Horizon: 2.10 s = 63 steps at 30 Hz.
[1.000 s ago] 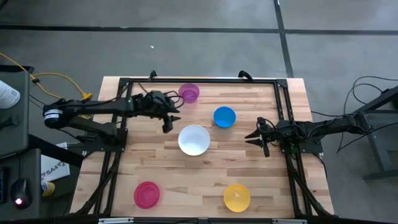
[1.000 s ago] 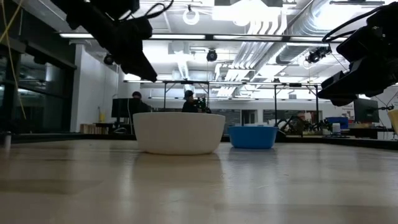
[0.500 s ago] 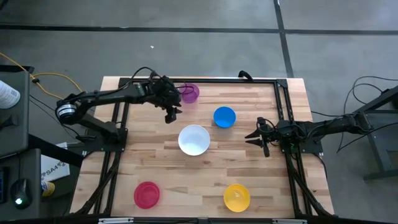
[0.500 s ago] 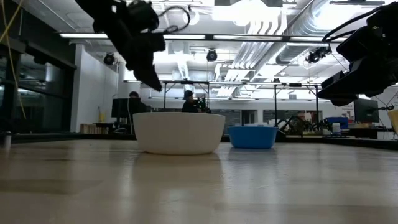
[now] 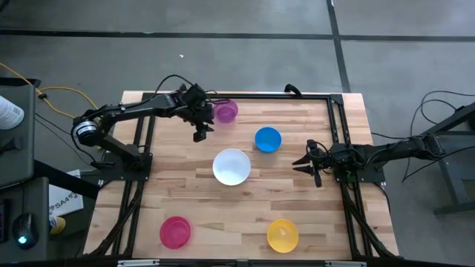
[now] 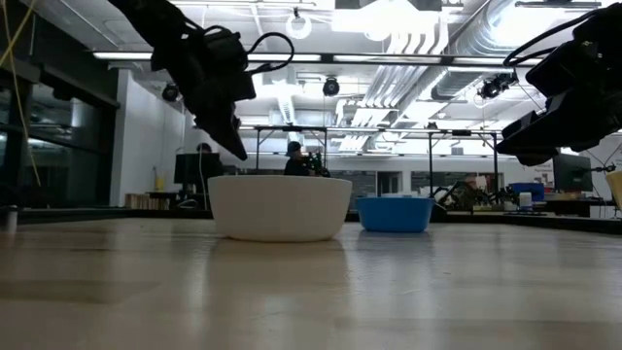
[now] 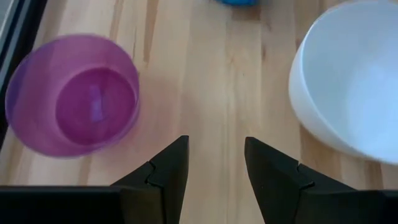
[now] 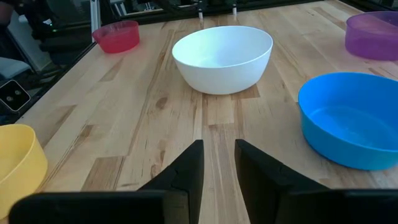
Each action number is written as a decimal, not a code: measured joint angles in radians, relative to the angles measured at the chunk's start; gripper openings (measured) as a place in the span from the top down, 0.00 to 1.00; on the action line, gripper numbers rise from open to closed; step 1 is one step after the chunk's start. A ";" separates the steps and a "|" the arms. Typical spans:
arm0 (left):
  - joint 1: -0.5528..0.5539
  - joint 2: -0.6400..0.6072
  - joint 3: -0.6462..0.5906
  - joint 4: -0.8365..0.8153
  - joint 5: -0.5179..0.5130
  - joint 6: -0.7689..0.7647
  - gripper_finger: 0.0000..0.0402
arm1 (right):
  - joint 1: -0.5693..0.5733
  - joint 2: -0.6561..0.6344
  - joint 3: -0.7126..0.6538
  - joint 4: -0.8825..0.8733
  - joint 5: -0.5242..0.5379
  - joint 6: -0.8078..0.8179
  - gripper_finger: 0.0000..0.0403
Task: Nest bowls inside each other
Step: Stack the purple bowl into the white bowl
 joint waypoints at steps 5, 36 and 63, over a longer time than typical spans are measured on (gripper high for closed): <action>0.010 0.054 0.097 -0.094 -0.006 0.033 0.61 | 0.000 0.000 0.000 0.000 0.000 0.000 0.79; 0.095 0.347 0.370 -0.241 -0.097 0.033 0.61 | 0.000 0.000 0.000 0.000 0.000 0.000 0.79; 0.115 0.438 0.384 -0.294 -0.128 0.234 0.61 | 0.000 0.000 0.000 0.000 0.000 0.000 0.79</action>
